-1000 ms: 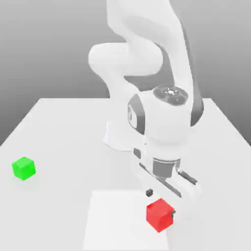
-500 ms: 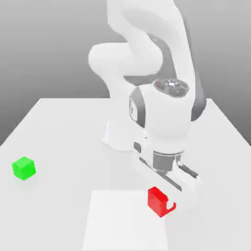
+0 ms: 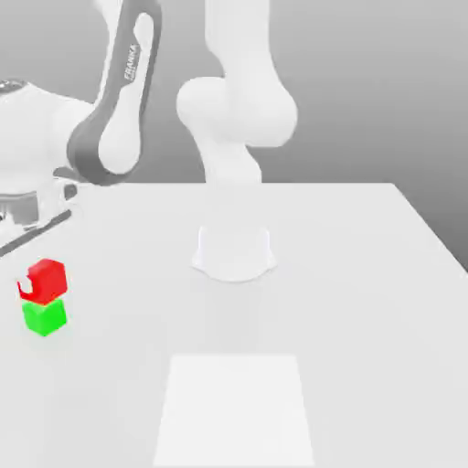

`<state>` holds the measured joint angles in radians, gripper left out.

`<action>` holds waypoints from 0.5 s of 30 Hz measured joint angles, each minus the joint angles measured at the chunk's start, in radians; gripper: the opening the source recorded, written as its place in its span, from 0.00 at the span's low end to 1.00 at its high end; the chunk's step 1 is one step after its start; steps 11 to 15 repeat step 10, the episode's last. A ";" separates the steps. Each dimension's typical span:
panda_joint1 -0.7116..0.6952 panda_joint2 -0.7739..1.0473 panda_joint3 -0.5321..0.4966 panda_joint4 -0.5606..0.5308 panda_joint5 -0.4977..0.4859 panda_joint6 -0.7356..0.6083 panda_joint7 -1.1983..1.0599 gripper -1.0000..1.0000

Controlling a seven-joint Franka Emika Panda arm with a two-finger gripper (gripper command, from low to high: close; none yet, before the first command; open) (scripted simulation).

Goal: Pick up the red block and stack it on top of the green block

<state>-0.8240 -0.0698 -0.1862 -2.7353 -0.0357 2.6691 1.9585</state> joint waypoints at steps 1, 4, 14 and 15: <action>-0.006 0.018 -0.005 -0.001 0.013 0.019 -0.010 0.00; -0.011 0.108 0.003 0.002 0.064 0.104 -0.046 0.00; -0.024 0.198 0.027 0.005 0.111 0.189 -0.080 1.00; -0.024 0.198 0.027 0.005 0.111 0.189 -0.080 1.00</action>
